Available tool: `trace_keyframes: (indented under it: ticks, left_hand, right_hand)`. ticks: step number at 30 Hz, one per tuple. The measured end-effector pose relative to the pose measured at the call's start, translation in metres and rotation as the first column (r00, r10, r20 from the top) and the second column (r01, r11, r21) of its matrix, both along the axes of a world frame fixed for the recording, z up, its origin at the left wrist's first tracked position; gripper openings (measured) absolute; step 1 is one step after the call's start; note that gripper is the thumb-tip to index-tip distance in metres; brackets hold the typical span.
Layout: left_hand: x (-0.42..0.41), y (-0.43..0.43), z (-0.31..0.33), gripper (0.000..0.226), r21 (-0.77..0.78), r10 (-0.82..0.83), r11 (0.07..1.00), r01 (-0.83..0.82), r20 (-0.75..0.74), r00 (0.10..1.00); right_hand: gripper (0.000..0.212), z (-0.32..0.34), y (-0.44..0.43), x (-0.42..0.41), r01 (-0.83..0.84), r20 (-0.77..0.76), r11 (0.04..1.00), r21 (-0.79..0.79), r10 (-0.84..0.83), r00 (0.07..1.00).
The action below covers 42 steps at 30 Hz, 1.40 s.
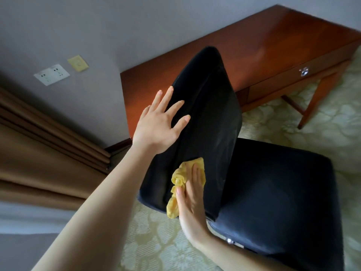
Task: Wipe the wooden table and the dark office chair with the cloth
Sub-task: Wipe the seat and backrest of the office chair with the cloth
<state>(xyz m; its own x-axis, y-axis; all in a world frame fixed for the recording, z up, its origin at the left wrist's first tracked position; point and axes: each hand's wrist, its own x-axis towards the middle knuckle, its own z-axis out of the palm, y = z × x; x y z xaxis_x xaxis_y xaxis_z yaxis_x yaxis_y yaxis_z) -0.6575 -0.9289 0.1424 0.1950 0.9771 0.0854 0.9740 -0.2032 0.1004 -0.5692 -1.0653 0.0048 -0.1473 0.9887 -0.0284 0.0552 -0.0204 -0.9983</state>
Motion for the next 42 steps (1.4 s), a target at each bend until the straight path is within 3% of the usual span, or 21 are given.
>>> trace_keyframes:
  ticks: [6, 14, 24, 29, 36, 42]
  left_hand:
    - [-0.001, -0.009, 0.0, 0.055, -0.005, 0.006, 1.0, -0.006, 0.036, 0.999]
    - [0.0, -0.011, -0.001, 0.057, 0.012, 0.024, 1.0, -0.025, 0.05, 0.998]
    - [0.003, -0.01, 0.003, 0.057, 0.025, 0.064, 0.998, -0.066, 0.058, 0.996]
    - [0.002, -0.007, 0.006, 0.055, 0.01, 0.078, 0.997, -0.079, 0.057, 0.995]
    - [0.002, -0.008, 0.003, 0.051, 0.028, 0.086, 0.996, -0.088, 0.063, 0.994]
    - [0.002, -0.01, 0.004, 0.052, 0.032, 0.087, 0.996, -0.089, 0.06, 0.994]
  right_hand:
    - [0.045, 0.012, 0.014, -0.003, 0.067, 0.053, 0.996, 0.057, -0.07, 0.996]
    - [0.052, 0.039, 0.131, 0.011, 0.148, 0.161, 0.978, 0.15, -0.172, 0.972]
    - [0.051, 0.046, 0.258, 0.042, 0.313, 0.181, 0.946, 0.085, -0.324, 0.929]
    - [0.05, 0.043, 0.31, 0.062, 0.31, 0.232, 0.946, 0.095, -0.324, 0.917]
    - [0.051, 0.034, 0.308, 0.068, 0.255, 0.267, 0.961, 0.104, -0.274, 0.924]
    - [0.051, 0.031, 0.215, 0.046, 0.152, 0.247, 0.983, 0.106, -0.174, 0.953]
